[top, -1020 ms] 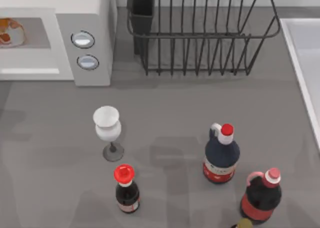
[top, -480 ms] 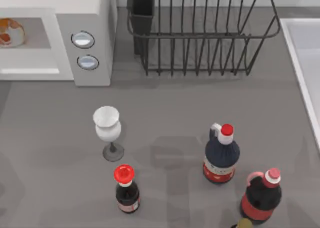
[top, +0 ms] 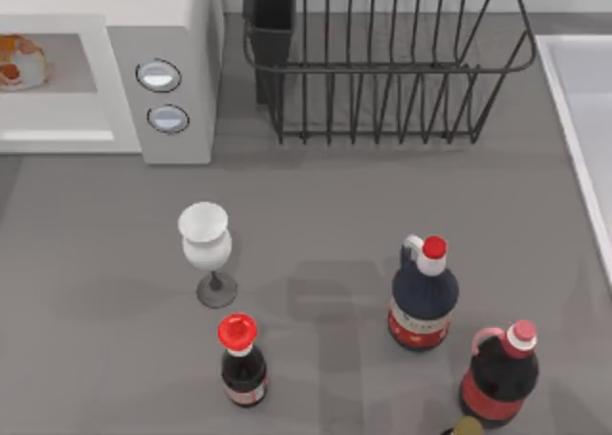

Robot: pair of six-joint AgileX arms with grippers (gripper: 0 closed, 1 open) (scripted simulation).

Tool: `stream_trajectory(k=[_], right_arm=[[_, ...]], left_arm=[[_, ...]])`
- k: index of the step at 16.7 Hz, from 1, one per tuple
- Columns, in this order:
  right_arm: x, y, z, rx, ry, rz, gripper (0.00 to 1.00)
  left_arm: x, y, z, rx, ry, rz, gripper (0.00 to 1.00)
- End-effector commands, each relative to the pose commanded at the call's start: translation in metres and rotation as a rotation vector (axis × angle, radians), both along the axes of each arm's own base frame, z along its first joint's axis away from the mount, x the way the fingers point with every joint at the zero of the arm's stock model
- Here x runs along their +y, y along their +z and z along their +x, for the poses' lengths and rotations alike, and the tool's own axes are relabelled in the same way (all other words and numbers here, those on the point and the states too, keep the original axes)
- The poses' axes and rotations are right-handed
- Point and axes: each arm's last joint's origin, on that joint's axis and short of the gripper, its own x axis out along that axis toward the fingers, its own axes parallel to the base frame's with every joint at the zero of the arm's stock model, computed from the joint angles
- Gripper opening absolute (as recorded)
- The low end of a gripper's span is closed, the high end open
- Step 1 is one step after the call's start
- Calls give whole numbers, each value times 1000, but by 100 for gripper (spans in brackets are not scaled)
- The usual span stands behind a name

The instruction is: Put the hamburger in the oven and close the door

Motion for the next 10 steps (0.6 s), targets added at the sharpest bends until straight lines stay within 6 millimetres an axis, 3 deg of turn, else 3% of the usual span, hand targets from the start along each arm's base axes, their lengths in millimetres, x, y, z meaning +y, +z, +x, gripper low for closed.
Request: stream_trajectory(k=[5,10], right_arm=[[0,0,0,0,0,0,100],[0,0,0,0,0,0,100]], left_arm=[[-1,-5,1,2,-3,0,0],[4,-58,4,-4,-4,7,0]])
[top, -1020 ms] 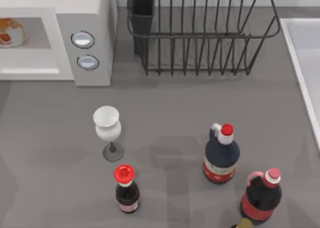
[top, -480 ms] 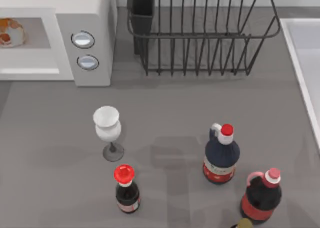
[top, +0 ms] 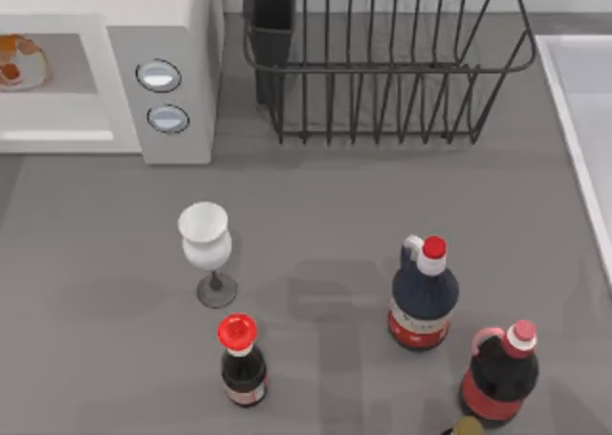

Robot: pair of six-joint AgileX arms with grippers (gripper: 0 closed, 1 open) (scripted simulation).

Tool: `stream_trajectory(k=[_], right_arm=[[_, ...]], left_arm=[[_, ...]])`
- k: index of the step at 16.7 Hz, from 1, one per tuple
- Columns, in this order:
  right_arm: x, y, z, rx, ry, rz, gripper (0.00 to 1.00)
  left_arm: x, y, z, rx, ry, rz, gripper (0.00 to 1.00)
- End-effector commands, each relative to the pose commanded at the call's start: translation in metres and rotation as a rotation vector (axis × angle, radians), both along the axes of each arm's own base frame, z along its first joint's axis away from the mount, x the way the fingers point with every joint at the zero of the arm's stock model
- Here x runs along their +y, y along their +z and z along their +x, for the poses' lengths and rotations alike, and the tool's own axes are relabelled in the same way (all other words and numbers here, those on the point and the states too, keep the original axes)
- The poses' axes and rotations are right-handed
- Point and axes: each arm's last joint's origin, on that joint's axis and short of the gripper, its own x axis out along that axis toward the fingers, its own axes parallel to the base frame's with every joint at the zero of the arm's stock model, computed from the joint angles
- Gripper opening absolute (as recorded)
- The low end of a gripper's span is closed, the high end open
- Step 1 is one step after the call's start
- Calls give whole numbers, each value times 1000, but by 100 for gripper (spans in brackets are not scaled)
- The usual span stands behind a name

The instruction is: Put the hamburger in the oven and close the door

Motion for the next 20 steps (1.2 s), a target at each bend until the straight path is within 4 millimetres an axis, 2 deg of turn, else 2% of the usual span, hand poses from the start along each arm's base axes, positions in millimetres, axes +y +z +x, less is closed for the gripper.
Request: stream_trajectory(k=[4,11,13,18,20], right_arm=[[0,0,0,0,0,0,100],[0,0,0,0,0,0,100],[0,0,0,0,0,0,100],[0,0,0,0,0,0,100],[0,0,0,0,0,0,100]], left_arm=[[-3,-39,-3,3,4,-4,0],[-9,-39,-1,1,-1,-2,0],[-25,-35,2,-3,-4,6,0],[-88,-42,-3,12,-3,-15,0],[-102,-41,-4,5,-1,-8,0]])
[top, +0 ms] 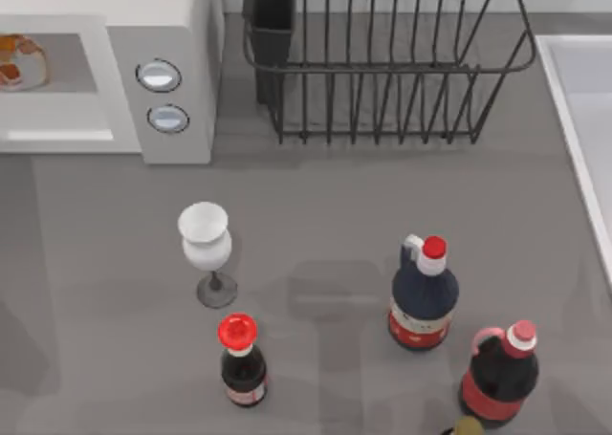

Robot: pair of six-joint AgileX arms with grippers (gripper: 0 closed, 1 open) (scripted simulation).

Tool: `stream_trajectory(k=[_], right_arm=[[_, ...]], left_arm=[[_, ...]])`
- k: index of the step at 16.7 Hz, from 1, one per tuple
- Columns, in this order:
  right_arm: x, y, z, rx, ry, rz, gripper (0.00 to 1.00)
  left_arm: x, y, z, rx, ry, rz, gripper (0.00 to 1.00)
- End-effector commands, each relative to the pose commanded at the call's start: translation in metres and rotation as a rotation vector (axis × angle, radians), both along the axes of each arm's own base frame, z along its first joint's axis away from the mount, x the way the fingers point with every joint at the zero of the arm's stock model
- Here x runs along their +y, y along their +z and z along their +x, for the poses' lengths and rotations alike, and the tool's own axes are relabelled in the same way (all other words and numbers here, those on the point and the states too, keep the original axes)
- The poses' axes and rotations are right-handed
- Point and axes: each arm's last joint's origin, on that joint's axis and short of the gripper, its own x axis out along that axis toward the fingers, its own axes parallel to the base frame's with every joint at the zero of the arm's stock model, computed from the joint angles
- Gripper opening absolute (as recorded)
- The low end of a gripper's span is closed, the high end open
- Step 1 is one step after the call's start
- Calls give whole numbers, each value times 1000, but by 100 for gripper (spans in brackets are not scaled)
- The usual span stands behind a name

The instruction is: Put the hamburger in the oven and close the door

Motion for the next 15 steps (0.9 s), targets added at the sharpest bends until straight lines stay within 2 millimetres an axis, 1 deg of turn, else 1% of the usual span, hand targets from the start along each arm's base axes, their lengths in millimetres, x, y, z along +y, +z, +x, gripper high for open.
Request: stream_trajectory(k=[1,5,7,9,11,13,15], right_arm=[[0,0,0,0,0,0,100],[0,0,0,0,0,0,100],[0,0,0,0,0,0,100],[0,0,0,0,0,0,100],[0,0,0,0,0,0,100],[0,0,0,0,0,0,100],[0,0,0,0,0,0,100]], left_arm=[[-3,0,0,-2,0,2,0],[-2,-1,-2,0,4,-7,0],[-7,-2,-1,7,8,-5,0],[-26,-2,1,19,15,0,0],[-55,2,2,7,0,-5,0],[-84,0,-1,8,-9,-24,0],[-99,-2,-3,7,0,-15,0]])
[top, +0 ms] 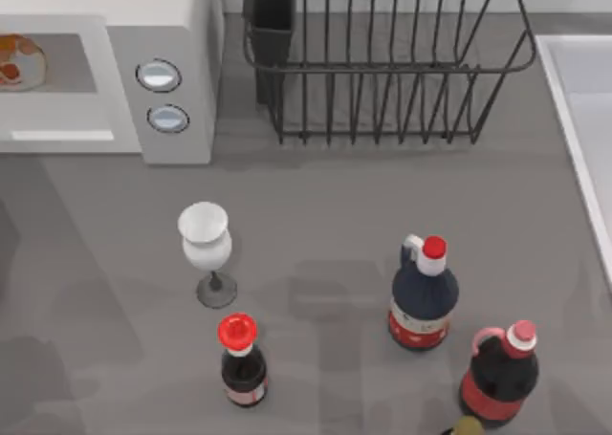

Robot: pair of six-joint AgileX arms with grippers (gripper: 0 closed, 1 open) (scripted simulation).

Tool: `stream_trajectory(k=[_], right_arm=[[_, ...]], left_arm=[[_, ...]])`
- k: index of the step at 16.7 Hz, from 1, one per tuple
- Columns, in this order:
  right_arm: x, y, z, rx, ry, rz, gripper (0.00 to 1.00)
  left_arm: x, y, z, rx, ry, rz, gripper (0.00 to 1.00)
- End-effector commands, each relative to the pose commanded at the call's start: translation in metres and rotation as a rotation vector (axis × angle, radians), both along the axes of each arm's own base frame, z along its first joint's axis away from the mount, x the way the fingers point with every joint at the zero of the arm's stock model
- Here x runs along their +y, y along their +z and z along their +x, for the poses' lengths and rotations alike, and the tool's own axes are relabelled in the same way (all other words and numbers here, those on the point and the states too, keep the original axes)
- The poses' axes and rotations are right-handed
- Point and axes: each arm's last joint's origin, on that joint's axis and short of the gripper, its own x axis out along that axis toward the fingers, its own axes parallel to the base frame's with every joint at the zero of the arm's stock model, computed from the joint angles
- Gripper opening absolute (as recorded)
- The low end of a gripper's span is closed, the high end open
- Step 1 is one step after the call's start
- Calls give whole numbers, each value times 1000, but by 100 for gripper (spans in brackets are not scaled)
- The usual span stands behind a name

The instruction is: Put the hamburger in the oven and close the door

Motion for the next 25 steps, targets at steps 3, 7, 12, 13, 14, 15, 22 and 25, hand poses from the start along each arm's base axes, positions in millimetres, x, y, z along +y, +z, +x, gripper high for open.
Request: stream_trajectory(k=[3,7,12,13,14,15,22,25], right_arm=[[0,0,0,0,0,0,100],[0,0,0,0,0,0,100],[0,0,0,0,0,0,100],[0,0,0,0,0,0,100],[0,0,0,0,0,0,100],[0,0,0,0,0,0,100],[0,0,0,0,0,0,100],[0,0,0,0,0,0,100]], left_arm=[[-3,0,0,-7,4,8,0],[1,8,4,-18,33,57,0],[-39,9,8,-6,35,60,0],[-52,9,10,-6,3,58,0],[-65,9,11,-6,-17,56,0],[-75,9,11,-7,-19,56,0],[-95,9,2,-22,26,57,0],[-93,11,7,-26,33,60,0]])
